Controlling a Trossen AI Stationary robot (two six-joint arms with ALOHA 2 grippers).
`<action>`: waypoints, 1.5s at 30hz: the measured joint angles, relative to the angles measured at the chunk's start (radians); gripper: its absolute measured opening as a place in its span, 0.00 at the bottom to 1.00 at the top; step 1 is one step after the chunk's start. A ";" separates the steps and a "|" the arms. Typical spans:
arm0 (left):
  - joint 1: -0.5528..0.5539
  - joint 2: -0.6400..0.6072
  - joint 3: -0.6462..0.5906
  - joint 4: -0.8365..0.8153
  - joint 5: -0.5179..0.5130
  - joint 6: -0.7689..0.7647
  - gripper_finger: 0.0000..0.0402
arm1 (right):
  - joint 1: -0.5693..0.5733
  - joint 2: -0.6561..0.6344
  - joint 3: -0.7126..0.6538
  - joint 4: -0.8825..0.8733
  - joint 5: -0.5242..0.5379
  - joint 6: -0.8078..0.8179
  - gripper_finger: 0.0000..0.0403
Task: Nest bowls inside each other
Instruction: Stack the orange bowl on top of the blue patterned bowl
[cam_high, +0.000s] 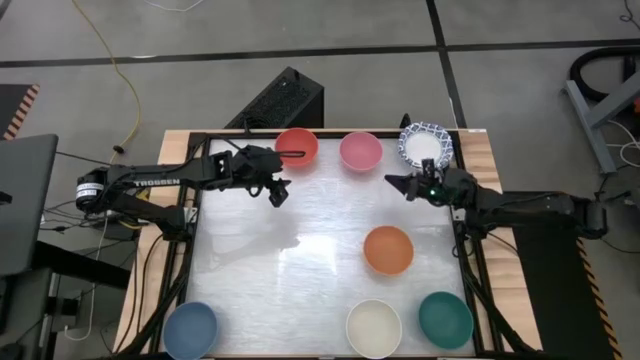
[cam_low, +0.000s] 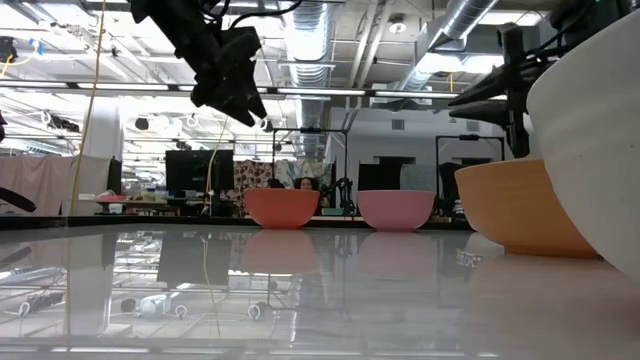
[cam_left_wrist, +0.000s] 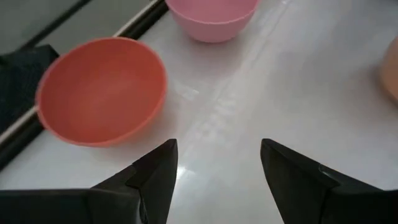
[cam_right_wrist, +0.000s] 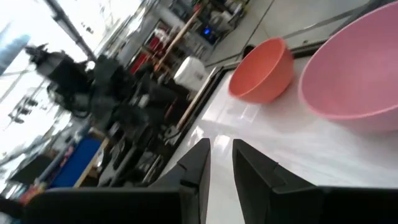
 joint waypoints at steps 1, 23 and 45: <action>0.000 0.009 0.000 0.002 -0.004 0.004 0.55 | 0.010 0.000 0.000 -0.001 0.001 -0.001 0.22; 0.042 0.473 0.369 -0.194 -0.140 0.442 0.55 | 0.093 0.009 0.001 -0.002 0.057 -0.019 0.22; 0.157 0.635 0.370 -0.222 -0.024 0.367 0.10 | 0.105 0.009 0.001 -0.005 0.080 -0.014 0.22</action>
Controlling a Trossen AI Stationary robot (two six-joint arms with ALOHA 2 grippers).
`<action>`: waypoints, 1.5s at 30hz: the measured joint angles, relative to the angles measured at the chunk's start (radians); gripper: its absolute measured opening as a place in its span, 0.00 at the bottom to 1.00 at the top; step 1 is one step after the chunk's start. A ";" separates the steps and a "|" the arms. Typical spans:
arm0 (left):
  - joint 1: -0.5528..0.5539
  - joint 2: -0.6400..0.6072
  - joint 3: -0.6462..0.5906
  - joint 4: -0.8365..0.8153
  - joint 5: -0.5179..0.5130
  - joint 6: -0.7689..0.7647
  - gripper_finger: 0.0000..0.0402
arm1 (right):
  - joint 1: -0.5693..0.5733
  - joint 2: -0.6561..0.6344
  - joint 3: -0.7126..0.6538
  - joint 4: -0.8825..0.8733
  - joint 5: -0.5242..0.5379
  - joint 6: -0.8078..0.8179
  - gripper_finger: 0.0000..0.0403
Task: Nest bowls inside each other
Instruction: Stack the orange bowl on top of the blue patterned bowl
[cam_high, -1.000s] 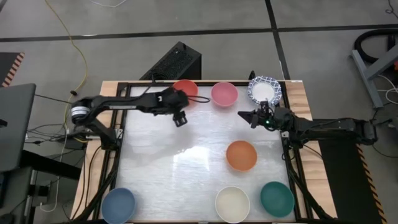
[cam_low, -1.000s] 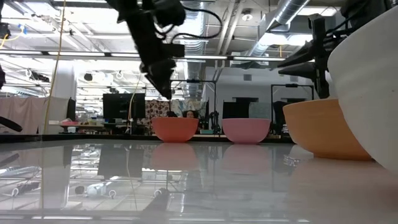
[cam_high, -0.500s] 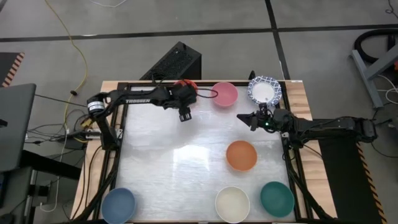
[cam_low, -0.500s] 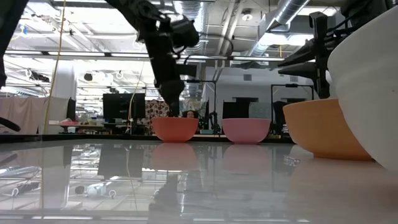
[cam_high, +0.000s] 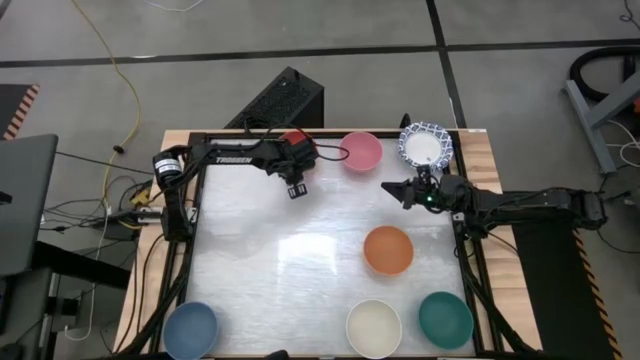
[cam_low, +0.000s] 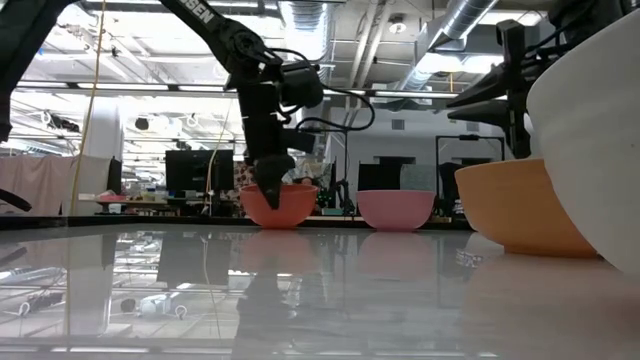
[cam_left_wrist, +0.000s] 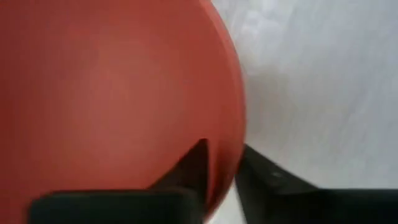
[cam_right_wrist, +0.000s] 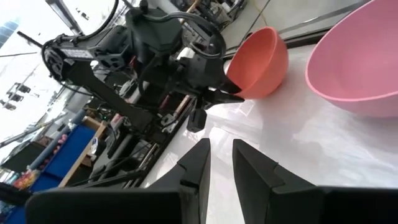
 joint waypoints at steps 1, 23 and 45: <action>0.000 -0.002 0.000 0.002 -0.002 -0.003 0.05 | 0.000 0.000 0.000 0.000 0.004 0.006 0.22; -0.147 -0.053 0.137 -0.159 -0.010 0.156 0.00 | -0.001 0.000 0.001 -0.079 0.055 0.117 0.22; -0.366 -0.122 0.217 -0.229 0.077 0.649 0.00 | -0.035 0.135 0.493 -0.864 0.082 0.100 0.13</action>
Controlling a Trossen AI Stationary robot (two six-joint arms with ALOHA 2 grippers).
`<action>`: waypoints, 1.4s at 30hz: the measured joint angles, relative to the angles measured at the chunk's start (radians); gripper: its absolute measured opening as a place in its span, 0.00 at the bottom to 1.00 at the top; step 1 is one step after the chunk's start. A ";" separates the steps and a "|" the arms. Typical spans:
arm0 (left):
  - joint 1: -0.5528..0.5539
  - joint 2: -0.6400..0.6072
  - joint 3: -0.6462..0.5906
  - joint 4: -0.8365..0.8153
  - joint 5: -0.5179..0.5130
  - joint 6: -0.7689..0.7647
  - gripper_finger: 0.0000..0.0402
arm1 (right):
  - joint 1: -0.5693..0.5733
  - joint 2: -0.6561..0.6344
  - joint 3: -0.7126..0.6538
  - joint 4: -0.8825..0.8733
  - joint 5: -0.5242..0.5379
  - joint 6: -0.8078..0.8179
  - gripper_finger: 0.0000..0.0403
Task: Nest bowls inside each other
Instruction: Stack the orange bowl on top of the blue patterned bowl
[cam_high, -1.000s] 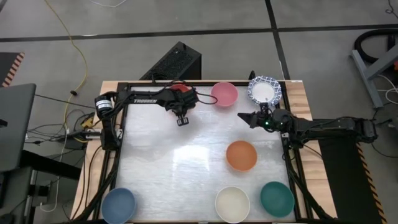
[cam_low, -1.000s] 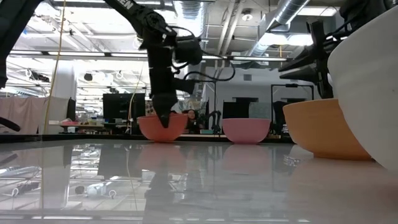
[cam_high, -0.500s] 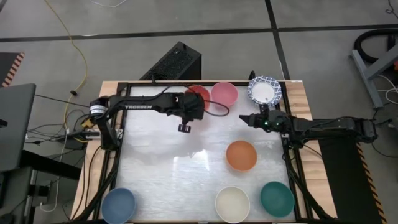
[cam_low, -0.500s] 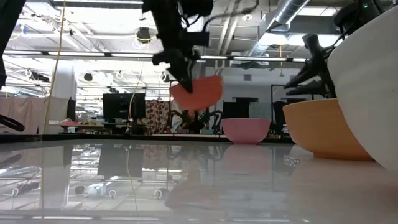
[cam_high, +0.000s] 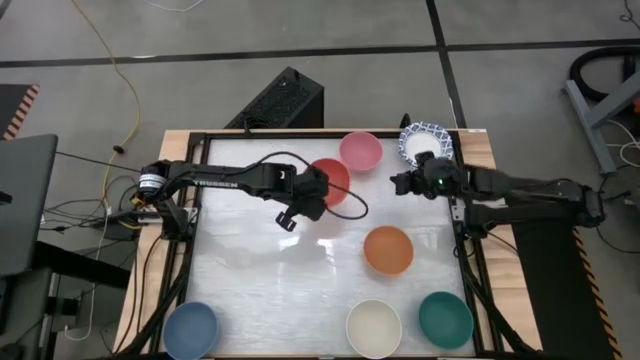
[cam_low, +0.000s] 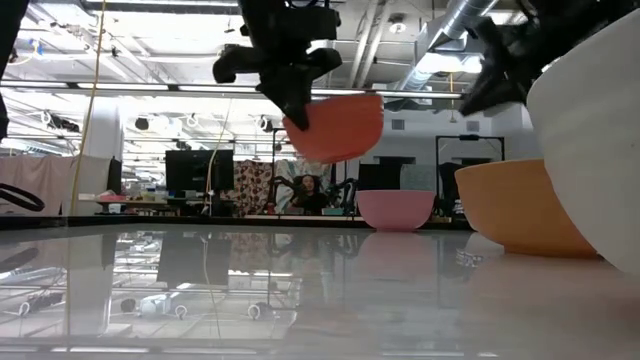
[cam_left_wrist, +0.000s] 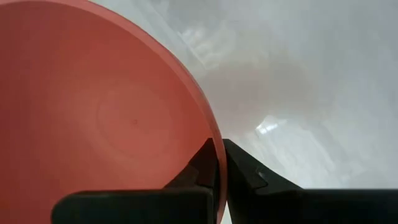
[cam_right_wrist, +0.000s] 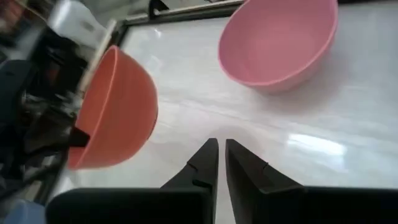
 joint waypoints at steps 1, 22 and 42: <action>-0.006 0.000 0.000 0.000 -0.003 0.011 0.00 | -0.005 0.031 0.056 -0.056 0.000 -0.023 0.13; -0.072 0.000 0.000 0.000 -0.065 0.122 0.00 | -0.025 0.607 0.720 -0.324 -0.134 -0.414 0.29; -0.073 0.001 0.000 -0.018 -0.072 0.183 0.00 | 0.017 0.853 0.882 -0.547 -0.164 -0.419 0.48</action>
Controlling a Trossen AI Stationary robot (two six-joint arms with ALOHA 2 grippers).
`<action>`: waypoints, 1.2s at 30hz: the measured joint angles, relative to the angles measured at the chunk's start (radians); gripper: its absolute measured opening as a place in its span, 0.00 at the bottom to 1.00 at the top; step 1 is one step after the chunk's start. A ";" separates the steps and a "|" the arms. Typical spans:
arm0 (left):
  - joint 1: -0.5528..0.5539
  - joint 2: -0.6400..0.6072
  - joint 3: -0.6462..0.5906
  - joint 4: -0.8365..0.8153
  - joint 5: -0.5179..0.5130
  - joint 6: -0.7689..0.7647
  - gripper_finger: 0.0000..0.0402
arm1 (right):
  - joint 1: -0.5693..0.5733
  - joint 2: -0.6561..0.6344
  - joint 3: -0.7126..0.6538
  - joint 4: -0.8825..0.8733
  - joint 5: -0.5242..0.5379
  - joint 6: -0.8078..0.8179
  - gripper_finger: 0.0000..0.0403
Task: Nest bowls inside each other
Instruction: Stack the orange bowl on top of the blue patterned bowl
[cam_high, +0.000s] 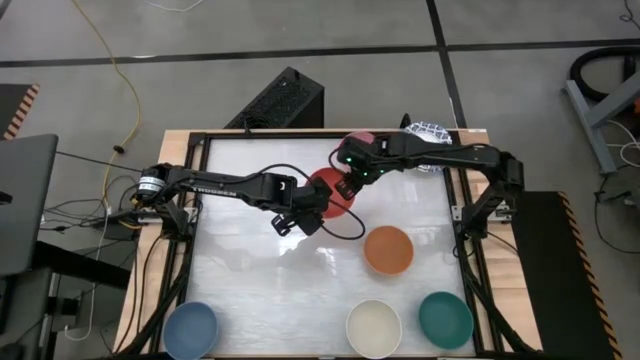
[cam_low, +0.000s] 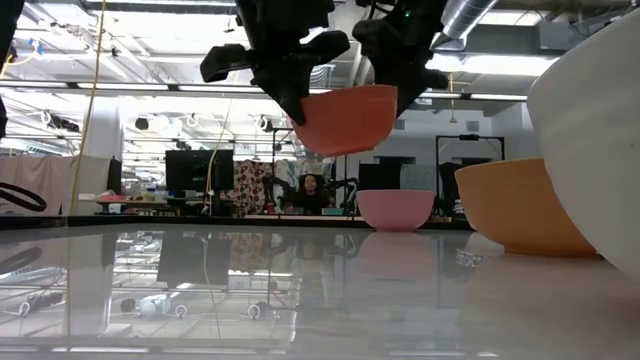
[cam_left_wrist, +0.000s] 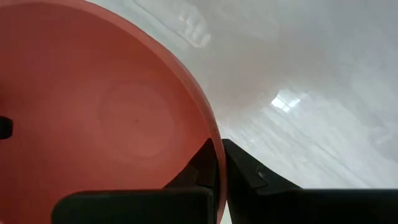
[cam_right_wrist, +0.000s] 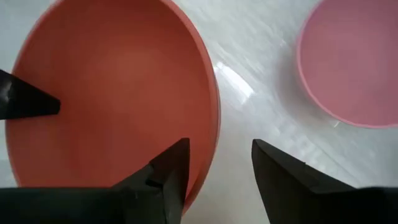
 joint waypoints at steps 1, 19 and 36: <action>0.000 0.000 0.000 -0.010 0.002 0.001 0.00 | 0.000 0.004 0.000 0.002 -0.001 0.000 0.47; 0.000 0.001 -0.008 -0.017 -0.006 0.053 0.00 | -0.003 0.012 0.000 0.002 -0.012 0.015 0.03; -0.025 0.001 -0.009 -0.017 -0.097 -0.021 0.23 | -0.001 0.011 0.000 0.003 -0.028 0.030 0.03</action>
